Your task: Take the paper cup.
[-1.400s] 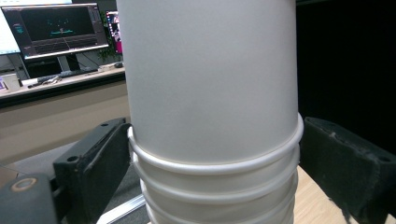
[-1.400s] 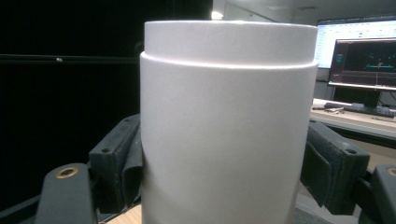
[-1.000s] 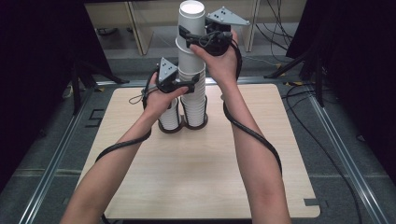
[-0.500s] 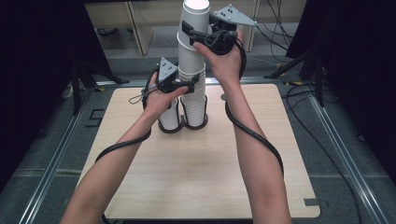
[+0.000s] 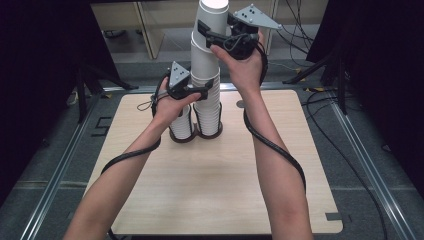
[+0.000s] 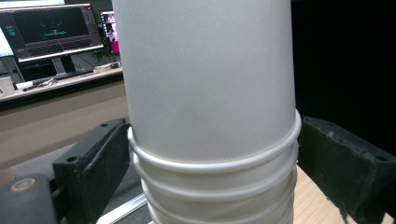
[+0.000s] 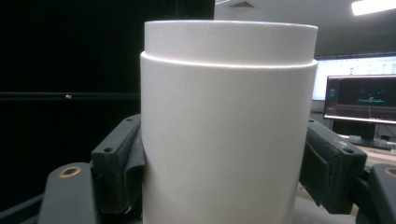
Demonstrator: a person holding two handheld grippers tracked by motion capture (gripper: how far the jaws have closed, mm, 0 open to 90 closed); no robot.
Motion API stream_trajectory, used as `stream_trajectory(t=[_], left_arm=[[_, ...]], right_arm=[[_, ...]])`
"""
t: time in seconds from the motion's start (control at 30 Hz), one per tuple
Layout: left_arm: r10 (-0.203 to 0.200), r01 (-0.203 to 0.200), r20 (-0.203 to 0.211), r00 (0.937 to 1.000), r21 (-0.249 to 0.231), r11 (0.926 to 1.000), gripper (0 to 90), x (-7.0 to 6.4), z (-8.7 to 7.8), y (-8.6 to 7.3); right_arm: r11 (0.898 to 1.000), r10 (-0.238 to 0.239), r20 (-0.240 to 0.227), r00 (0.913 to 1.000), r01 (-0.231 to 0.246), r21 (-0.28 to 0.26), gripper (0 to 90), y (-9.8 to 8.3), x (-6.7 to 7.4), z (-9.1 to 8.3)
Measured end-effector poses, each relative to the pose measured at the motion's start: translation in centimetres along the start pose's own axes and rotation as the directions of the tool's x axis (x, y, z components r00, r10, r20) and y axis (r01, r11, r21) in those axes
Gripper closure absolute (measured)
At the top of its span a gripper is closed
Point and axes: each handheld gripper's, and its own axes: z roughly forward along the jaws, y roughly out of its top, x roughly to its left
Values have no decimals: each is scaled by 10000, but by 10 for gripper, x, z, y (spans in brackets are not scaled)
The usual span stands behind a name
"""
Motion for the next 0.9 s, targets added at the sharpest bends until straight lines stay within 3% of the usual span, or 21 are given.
stream_trajectory(t=[0.17, 0.33, 0.57, 0.67, 0.7, 0.77, 0.9], left_arm=[[298, -297, -63, 9995, 100, 9995, 94, 1, -2, 0], [245, -244, -101, 9996, 76, 9997, 80, -3, -5, 0], [722, -723, -240, 9971, -35, 9974, 40, -4, -14, 5], [779, -777, -220, 9967, 67, 9970, 31, -6, -20, 7], [658, -659, -157, 9977, -68, 9978, 28, -7, -22, 8], [806, -810, -287, 9963, -129, 9966, 26, -8, -27, 9], [607, -611, -226, 9979, -214, 9979, 24, -13, -38, 8]], right_arm=[[9998, 89, 30, 10000, -88, -165, 244, 3, 1, -7], [9998, -90, 63, 9999, 91, -203, 244, 5, 2, -15], [9993, -67, 118, 9999, 71, -378, 244, 4, 2, -28], [9991, -89, 146, 9999, 95, -406, 244, 3, 1, -36], [9991, -117, 142, 9998, 123, -402, 244, 3, 1, -38], [9992, -43, 175, 9998, 50, -390, 244, 2, 1, -43], [9993, -69, 185, 9998, 75, -365, 244, -1, 0, -53]])
